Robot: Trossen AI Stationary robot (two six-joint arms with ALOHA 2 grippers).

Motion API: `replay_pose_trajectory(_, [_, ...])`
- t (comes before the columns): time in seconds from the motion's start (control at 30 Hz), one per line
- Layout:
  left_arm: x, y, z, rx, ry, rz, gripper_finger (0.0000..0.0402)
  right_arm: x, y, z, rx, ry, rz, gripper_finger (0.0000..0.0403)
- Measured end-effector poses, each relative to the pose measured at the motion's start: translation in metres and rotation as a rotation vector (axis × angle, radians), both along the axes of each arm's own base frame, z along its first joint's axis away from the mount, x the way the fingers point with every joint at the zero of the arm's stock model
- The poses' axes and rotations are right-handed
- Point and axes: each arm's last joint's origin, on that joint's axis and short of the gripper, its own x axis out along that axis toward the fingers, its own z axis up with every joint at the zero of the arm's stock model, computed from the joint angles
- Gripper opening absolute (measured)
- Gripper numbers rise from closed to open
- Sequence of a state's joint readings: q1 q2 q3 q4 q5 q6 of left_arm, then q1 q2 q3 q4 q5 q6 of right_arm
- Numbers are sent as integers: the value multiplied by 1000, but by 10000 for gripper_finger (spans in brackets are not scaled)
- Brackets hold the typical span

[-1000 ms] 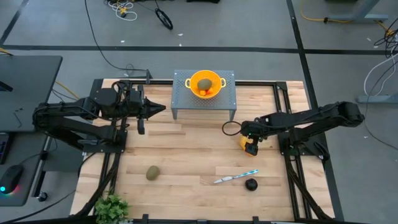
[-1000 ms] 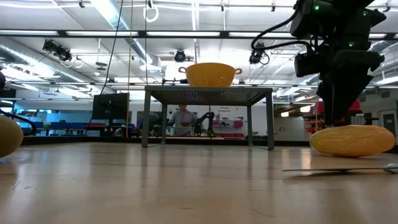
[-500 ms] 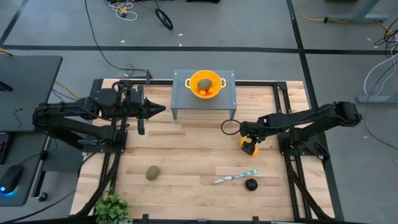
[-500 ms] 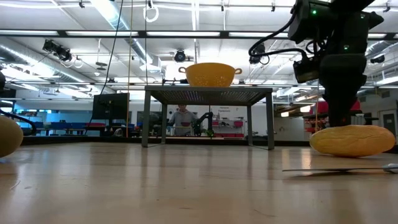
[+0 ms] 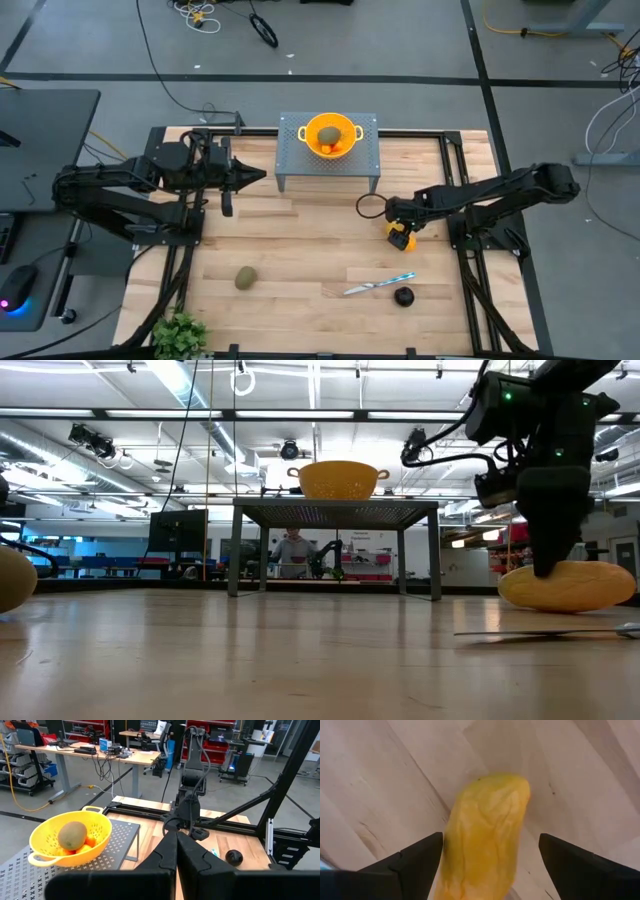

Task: Pick & Place Fruit
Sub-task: Put the yellow mango into the yellow strainer bowl on the shelf

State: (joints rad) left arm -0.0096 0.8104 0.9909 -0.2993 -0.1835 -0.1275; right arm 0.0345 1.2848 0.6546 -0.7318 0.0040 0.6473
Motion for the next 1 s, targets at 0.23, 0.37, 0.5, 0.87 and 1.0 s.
replay_pose_trajectory(0.23, [0, 0, 0, 3, 1, 0, 4, -4, 1, -11, 16, -16, 6, 341])
replay_pose_trajectory(0.37, [0, 0, 0, 3, 1, 0, 4, -6, 0, -14, 15, -5, 6, 341])
replay_pose_trajectory(0.5, [0, 0, 0, 3, 2, 2, 4, -5, 1, -14, 14, -11, 13, 341])
replay_pose_trajectory(0.87, [0, 0, 0, 4, 2, 7, 4, -4, 1, -15, 27, -16, 61, 341])
replay_pose_trajectory(1.0, [0, 0, 0, 4, 3, 7, 4, -3, 2, -20, 50, 10, 65, 331])
